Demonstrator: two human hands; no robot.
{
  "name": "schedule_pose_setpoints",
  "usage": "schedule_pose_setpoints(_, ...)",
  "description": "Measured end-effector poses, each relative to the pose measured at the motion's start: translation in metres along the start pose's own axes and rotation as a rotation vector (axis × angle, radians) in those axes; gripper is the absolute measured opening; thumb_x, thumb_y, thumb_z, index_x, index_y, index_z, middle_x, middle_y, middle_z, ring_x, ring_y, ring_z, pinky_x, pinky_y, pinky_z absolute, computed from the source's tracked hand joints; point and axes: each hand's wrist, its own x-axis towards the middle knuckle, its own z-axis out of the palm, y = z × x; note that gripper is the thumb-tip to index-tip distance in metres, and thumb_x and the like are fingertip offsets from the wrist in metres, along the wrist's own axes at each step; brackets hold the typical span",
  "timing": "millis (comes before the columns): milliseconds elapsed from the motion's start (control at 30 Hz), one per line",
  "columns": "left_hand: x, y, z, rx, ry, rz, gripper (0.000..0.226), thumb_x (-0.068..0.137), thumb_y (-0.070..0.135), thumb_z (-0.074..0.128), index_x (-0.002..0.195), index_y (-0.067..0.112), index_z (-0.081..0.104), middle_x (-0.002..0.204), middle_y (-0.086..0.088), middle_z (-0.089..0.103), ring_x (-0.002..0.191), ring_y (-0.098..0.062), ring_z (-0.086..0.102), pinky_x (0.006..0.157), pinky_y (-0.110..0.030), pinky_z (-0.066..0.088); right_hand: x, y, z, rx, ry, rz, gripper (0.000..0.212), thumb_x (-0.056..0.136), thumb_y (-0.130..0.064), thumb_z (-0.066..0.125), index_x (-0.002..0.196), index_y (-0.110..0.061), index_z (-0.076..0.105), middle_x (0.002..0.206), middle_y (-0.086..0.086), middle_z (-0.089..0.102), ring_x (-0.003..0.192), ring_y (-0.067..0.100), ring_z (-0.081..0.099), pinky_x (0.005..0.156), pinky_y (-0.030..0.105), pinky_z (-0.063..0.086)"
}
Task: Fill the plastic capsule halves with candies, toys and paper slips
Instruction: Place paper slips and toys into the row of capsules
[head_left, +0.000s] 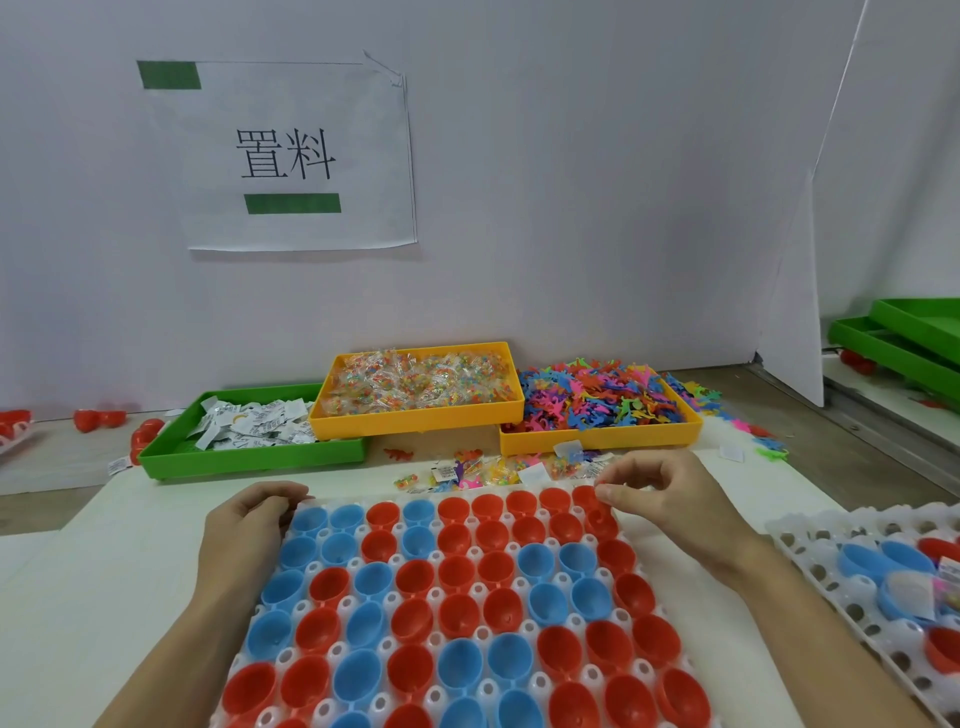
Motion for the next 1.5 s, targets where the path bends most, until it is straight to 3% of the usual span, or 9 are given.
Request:
schedule_pose_setpoints(133, 0.001, 0.0, 0.0, 0.008, 0.0, 0.001, 0.031, 0.098, 0.003, 0.045, 0.088, 0.013, 0.073, 0.093, -0.006, 0.07, 0.086, -0.018, 0.064, 0.064, -0.026, 0.047, -0.001, 0.0, 0.001, -0.005, -0.027, -0.005, 0.008, 0.084, -0.015, 0.077, 0.076, -0.017, 0.079, 0.079, -0.001, 0.075, 0.082, 0.026, 0.067, 0.069, 0.022, 0.055)
schedule_pose_setpoints(267, 0.001, -0.001, -0.001, 0.009, -0.002, -0.003, 0.031, 0.099, 0.003, 0.045, 0.087, 0.014, 0.073, 0.092, -0.005, 0.071, 0.085, -0.018, 0.064, 0.063, -0.027, 0.046, -0.001, 0.0, 0.001, -0.039, -0.013, -0.004, 0.01, 0.083, -0.013, 0.079, 0.074, -0.018, 0.078, 0.077, -0.006, 0.075, 0.074, 0.016, 0.063, 0.063, 0.014, 0.048)
schedule_pose_setpoints(700, 0.002, -0.001, -0.001, 0.005, -0.002, 0.0, 0.032, 0.098, 0.003, 0.046, 0.087, 0.014, 0.073, 0.091, -0.005, 0.071, 0.082, -0.016, 0.064, 0.062, -0.025, 0.045, -0.001, 0.001, -0.002, -0.041, -0.027, 0.012, 0.009, 0.084, -0.014, 0.078, 0.08, -0.022, 0.079, 0.079, -0.007, 0.075, 0.072, 0.007, 0.065, 0.064, 0.013, 0.051)
schedule_pose_setpoints(833, 0.002, -0.001, -0.001, 0.007, -0.001, 0.005, 0.032, 0.097, 0.002, 0.046, 0.086, 0.014, 0.073, 0.091, -0.004, 0.071, 0.083, -0.016, 0.063, 0.064, -0.025, 0.046, 0.004, 0.008, -0.007, 0.016, 0.156, 0.062, 0.018, 0.094, -0.017, 0.065, 0.084, -0.027, 0.076, 0.08, -0.015, 0.074, 0.079, -0.001, 0.065, 0.063, 0.01, 0.045)
schedule_pose_setpoints(967, 0.003, -0.002, 0.0, 0.016, 0.0, 0.005, 0.031, 0.098, 0.003, 0.046, 0.087, 0.014, 0.073, 0.093, -0.004, 0.07, 0.086, -0.016, 0.063, 0.064, -0.025, 0.045, 0.01, 0.019, -0.012, -0.096, 0.385, 0.113, 0.024, 0.096, -0.009, 0.061, 0.084, -0.026, 0.072, 0.09, -0.009, 0.07, 0.09, 0.012, 0.063, 0.078, 0.029, 0.047)
schedule_pose_setpoints(1033, 0.004, -0.002, 0.0, 0.016, -0.001, 0.006, 0.032, 0.098, 0.003, 0.046, 0.086, 0.015, 0.073, 0.092, -0.003, 0.07, 0.085, -0.015, 0.063, 0.063, -0.025, 0.045, 0.011, 0.023, -0.011, -0.197, 0.411, 0.097, 0.024, 0.095, -0.005, 0.061, 0.086, -0.026, 0.071, 0.089, -0.009, 0.068, 0.085, 0.006, 0.06, 0.076, 0.027, 0.048)
schedule_pose_setpoints(1133, 0.004, -0.003, 0.0, 0.018, -0.002, 0.009, 0.032, 0.097, 0.003, 0.046, 0.086, 0.015, 0.073, 0.091, -0.003, 0.071, 0.085, -0.016, 0.063, 0.063, -0.026, 0.045, 0.011, 0.028, -0.006, -0.375, 0.362, 0.046, 0.02, 0.093, -0.006, 0.065, 0.095, -0.023, 0.075, 0.09, -0.01, 0.067, 0.079, 0.003, 0.057, 0.067, 0.014, 0.043)
schedule_pose_setpoints(1300, 0.005, -0.004, 0.0, 0.011, 0.004, 0.011, 0.032, 0.096, 0.002, 0.047, 0.085, 0.014, 0.074, 0.09, -0.004, 0.071, 0.084, -0.017, 0.064, 0.063, -0.027, 0.046, 0.012, 0.035, 0.004, -0.69, 0.166, 0.054, 0.022, 0.097, -0.029, 0.062, 0.117, -0.027, 0.072, 0.119, -0.005, 0.056, 0.116, 0.014, 0.041, 0.102, 0.034, 0.039)
schedule_pose_setpoints(1500, 0.006, -0.004, -0.001, 0.012, 0.0, 0.017, 0.032, 0.095, 0.001, 0.047, 0.084, 0.014, 0.074, 0.088, -0.004, 0.072, 0.08, -0.016, 0.064, 0.062, -0.026, 0.045, 0.01, 0.027, 0.008, -0.685, 0.162, 0.067, 0.007, 0.09, -0.036, 0.071, 0.095, -0.032, 0.069, 0.108, -0.008, 0.052, 0.112, 0.013, 0.042, 0.1, 0.034, 0.04)
